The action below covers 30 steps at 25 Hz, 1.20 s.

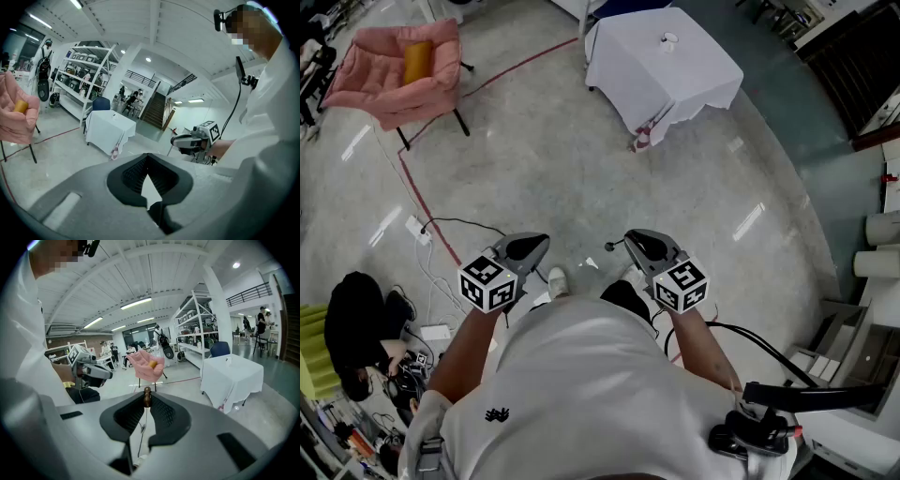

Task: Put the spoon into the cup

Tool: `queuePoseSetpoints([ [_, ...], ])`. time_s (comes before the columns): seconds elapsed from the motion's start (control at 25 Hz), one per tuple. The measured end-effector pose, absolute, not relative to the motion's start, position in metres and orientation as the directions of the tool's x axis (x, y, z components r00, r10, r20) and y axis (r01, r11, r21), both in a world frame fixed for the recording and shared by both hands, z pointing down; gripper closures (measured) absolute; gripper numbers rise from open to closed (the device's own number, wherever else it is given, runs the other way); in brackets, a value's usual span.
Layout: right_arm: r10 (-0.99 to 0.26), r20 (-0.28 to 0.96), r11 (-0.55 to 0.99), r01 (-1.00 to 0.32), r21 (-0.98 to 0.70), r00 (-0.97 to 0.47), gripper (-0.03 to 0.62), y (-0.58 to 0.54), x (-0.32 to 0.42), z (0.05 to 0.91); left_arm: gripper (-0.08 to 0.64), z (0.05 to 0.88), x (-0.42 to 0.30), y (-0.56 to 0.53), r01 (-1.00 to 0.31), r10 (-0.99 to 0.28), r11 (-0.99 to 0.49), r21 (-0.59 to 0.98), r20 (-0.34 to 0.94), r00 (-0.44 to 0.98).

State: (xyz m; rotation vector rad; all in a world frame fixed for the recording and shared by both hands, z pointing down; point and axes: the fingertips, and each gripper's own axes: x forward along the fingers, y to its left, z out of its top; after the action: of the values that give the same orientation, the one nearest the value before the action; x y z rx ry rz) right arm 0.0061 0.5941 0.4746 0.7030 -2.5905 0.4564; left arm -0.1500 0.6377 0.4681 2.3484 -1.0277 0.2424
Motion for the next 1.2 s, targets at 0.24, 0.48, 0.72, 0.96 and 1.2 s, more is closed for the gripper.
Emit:
queuePoseSetpoints([
  [0.24, -0.435, 0.472, 0.796, -0.573, -0.198, -0.767, 0.546, 0.568, -0.001, 0.474, 0.557, 0.475, -0.157, 0.608, -0.697, -0.600, -0.567, 0.439, 0.359, 0.714],
  [0.48, -0.436, 0.472, 0.776, -0.585, -0.234, -0.766, 0.546, 0.525, 0.013, 0.486, 0.555, 0.474, -0.138, 0.559, -0.683, -0.574, -0.595, 0.424, 0.370, 0.731],
  [0.72, -0.396, 0.419, 0.799, -0.531, -0.281, -0.817, 0.546, 0.447, 0.015, 0.482, 0.557, 0.466, -0.112, 0.485, -0.694, -0.565, -0.594, 0.406, 0.402, 0.720],
  [0.96, -0.398, 0.380, 0.807, -0.515, -0.287, -0.835, 0.546, 0.375, 0.031, 0.480, 0.555, 0.447, -0.087, 0.407, -0.711, -0.579, -0.606, 0.358, 0.415, 0.702],
  [1.2, -0.406, 0.374, 0.792, -0.525, -0.312, -0.834, 0.546, 0.322, 0.054, 0.489, 0.555, 0.446, -0.062, 0.348, -0.710, -0.575, -0.610, 0.353, 0.420, 0.703],
])
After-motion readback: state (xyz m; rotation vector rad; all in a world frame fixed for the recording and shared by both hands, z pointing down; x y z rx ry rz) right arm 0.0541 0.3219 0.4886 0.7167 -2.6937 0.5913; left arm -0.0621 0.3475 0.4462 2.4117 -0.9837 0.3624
